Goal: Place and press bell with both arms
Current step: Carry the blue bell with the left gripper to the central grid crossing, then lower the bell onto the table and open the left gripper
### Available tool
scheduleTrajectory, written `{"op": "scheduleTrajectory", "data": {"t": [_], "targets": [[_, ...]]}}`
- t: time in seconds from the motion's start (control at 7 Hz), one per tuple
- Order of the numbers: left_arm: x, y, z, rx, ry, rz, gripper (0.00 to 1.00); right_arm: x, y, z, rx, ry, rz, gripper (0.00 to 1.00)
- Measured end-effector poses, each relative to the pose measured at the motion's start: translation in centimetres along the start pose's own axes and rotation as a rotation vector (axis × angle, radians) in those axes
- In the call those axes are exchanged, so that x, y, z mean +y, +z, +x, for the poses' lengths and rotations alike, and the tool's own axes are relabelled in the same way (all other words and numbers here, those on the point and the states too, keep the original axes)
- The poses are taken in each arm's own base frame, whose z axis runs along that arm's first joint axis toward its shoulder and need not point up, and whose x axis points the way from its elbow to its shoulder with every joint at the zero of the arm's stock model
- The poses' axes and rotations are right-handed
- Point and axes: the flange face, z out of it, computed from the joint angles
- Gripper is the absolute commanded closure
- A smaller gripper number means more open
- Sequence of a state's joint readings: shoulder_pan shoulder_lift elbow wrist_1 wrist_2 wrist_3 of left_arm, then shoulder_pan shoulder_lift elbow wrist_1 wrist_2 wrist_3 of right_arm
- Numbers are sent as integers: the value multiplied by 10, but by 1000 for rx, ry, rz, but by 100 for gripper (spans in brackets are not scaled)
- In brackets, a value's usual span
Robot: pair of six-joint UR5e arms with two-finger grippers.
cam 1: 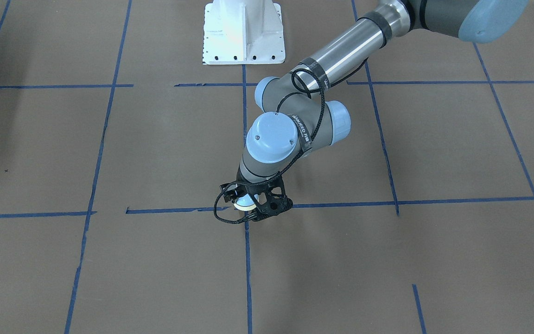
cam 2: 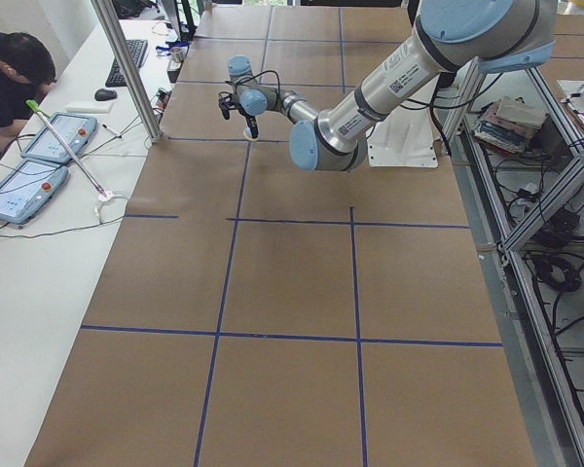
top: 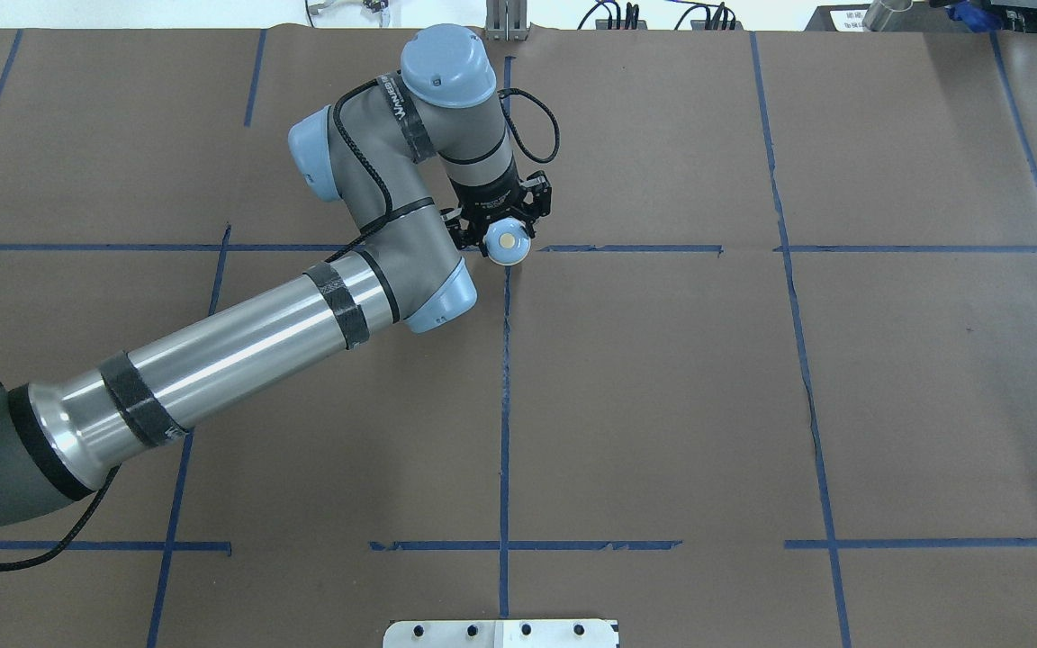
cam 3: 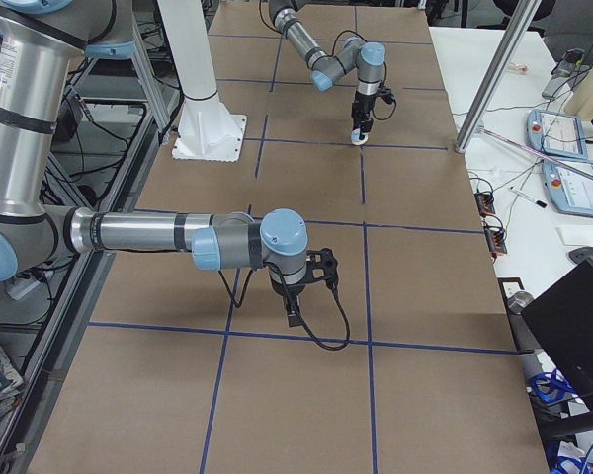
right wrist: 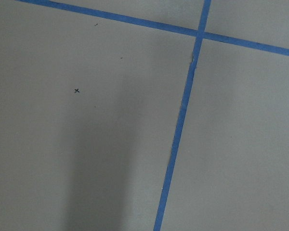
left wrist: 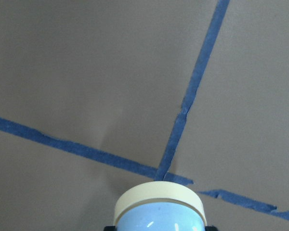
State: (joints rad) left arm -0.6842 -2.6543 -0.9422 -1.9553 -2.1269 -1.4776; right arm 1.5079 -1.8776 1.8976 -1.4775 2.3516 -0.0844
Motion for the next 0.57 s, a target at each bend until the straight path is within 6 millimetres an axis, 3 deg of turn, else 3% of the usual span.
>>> {"op": "scheduleTrajectory", "data": {"t": [0.29, 0.57], "targets": [[-2, -2, 1, 6, 21, 1, 0, 0, 0, 0, -2, 0, 0, 0], [-11, -24, -4, 29, 56, -22, 0, -3, -2, -3, -10, -12, 8, 0]]}}
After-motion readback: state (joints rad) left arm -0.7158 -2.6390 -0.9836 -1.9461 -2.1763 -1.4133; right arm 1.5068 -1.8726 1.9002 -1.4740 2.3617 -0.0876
